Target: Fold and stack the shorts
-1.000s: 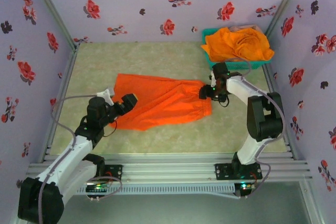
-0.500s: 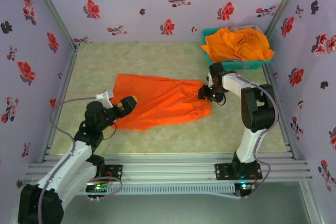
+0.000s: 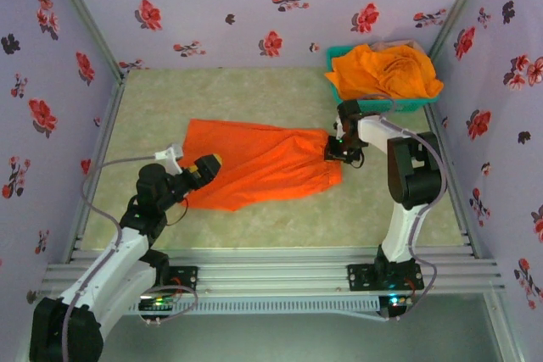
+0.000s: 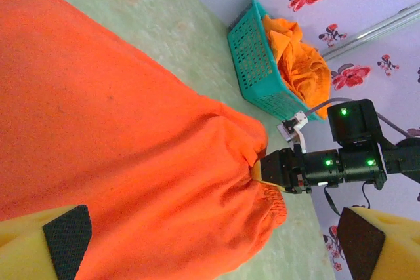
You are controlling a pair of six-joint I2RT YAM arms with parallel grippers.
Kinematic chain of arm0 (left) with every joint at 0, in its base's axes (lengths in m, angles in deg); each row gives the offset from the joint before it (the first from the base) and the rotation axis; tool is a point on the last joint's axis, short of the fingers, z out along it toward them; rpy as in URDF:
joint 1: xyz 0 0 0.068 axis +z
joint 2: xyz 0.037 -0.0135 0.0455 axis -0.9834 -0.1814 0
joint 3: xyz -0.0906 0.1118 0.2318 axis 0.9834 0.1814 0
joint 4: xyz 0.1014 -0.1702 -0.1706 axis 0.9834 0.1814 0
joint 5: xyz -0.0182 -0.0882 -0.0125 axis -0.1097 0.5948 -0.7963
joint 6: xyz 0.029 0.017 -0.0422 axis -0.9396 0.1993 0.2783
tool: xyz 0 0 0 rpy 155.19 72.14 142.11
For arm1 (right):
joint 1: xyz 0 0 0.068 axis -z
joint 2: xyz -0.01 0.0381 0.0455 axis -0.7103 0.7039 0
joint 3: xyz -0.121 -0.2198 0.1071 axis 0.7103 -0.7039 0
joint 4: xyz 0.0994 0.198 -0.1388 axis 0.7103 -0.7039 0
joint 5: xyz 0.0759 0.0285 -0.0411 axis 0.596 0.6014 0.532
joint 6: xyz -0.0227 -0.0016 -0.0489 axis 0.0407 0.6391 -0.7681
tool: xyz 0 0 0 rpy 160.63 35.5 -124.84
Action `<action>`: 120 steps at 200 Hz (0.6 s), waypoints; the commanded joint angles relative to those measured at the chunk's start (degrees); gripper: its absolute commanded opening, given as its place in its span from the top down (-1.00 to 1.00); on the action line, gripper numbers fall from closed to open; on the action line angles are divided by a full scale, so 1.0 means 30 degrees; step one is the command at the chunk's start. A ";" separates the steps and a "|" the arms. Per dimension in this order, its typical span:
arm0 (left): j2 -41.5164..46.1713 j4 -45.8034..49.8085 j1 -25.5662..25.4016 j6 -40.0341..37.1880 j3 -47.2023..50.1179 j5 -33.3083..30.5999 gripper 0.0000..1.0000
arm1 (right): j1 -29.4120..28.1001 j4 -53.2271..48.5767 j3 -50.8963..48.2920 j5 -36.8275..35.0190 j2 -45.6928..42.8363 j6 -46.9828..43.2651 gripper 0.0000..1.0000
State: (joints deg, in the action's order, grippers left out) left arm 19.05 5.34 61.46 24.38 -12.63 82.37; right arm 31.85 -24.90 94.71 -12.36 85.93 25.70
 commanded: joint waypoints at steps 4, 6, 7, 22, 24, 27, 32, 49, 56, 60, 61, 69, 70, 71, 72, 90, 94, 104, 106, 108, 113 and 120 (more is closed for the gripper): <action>0.0200 -0.0682 0.0480 0.0347 0.0069 0.0277 -0.99 | -0.0270 0.0241 -0.0511 -0.0314 0.0726 0.0023 0.56; 0.0200 -0.0671 0.0525 0.0360 0.0052 0.0283 -0.99 | -0.0268 0.0204 -0.0514 -0.0414 0.0650 -0.0017 0.59; 0.0200 -0.0664 0.0523 0.0362 0.0063 0.0289 -0.99 | -0.0257 0.0193 -0.0514 -0.0436 0.0603 -0.0028 0.60; 0.0214 -0.0614 0.0705 0.0452 0.0046 0.0271 -0.99 | -0.0286 -0.0304 -0.0443 -0.1541 0.0106 -0.0253 0.82; 0.0225 -0.0603 0.0728 0.0474 0.0046 0.0274 -0.99 | -0.0286 -0.0379 -0.0431 -0.1717 0.0034 -0.0320 0.86; 0.0265 -0.0556 0.0756 0.0481 0.0060 0.0292 -0.99 | -0.0278 -0.0536 -0.0387 -0.2032 -0.0102 -0.0357 0.91; 0.0284 -0.0529 0.0763 0.0467 0.0068 0.0293 -0.99 | -0.0301 -0.0827 -0.0319 -0.2603 -0.0317 -0.0477 0.95; 0.0362 -0.0326 0.0830 0.0374 0.0018 0.0281 -0.99 | -0.0288 -0.2084 0.0071 -0.4868 -0.1086 -0.1098 1.00; 0.0398 -0.0213 0.0816 0.0333 -0.0042 0.0317 -0.99 | -0.0281 -0.2647 0.0232 -0.5854 -0.1387 -0.1383 1.00; 0.0406 -0.0150 0.0829 0.0293 -0.0072 0.0309 -0.99 | -0.0288 -0.2948 0.0316 -0.6425 -0.1591 -0.1561 1.00; 0.0420 -0.0140 0.0821 0.0299 -0.0101 0.0302 -0.99 | -0.0282 -0.3038 0.0325 -0.6591 -0.1591 -0.1606 1.00; 0.0455 -0.0036 0.0818 0.0249 -0.0158 0.0296 -0.99 | -0.0281 -0.3634 0.0513 -0.7784 -0.2025 -0.1975 1.00; 0.0459 -0.0039 0.0816 0.0233 -0.0159 0.0310 -0.99 | -0.0279 -0.3718 0.0541 -0.7930 -0.2082 -0.2033 1.00; 0.0476 -0.0026 0.0830 0.0225 -0.0159 0.0332 -0.99 | -0.0292 -0.3789 0.0570 -0.8061 -0.2110 -0.2076 1.00; 0.0484 -0.0020 0.0822 0.0207 -0.0174 0.0328 -0.99 | -0.0299 -0.3869 0.0599 -0.8200 -0.2139 -0.2142 1.00; 0.0551 0.0016 0.0856 0.0188 -0.0209 0.0324 -0.99 | -0.0282 -0.5403 0.1318 -1.0385 -0.2623 -0.3061 1.00; 0.0544 0.0016 0.0844 0.0203 -0.0217 0.0321 -0.99 | -0.0286 -0.5726 0.1517 -1.1204 -0.2656 -0.3263 1.00; 0.0530 0.0016 0.0862 0.0188 -0.0227 0.0321 -0.99 | -0.0294 -0.6571 0.2085 -1.2561 -0.2760 -0.3676 1.00; 0.0524 0.0016 0.0848 0.0210 -0.0235 0.0323 -0.99 | -0.0296 -0.6713 0.2201 -1.2792 -0.2778 -0.3754 1.00; 0.0523 0.0016 0.0844 0.0216 -0.0237 0.0324 -0.99 | -0.0296 -0.6881 0.2310 -1.3026 -0.2804 -0.3825 1.00; 0.0523 -0.0010 0.0853 0.0218 -0.0235 0.0366 -0.99 | -0.0299 -0.7187 0.2573 -1.3640 -0.2833 -0.3987 1.00; 0.0545 0.0001 0.0858 0.0219 -0.0223 0.0406 -0.99 | -0.0333 -0.7565 0.2886 -1.4413 -0.2893 -0.4178 1.00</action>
State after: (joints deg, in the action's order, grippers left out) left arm 19.93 5.53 63.50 25.41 -12.63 82.37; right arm 30.73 -38.91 99.10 -40.23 79.75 17.87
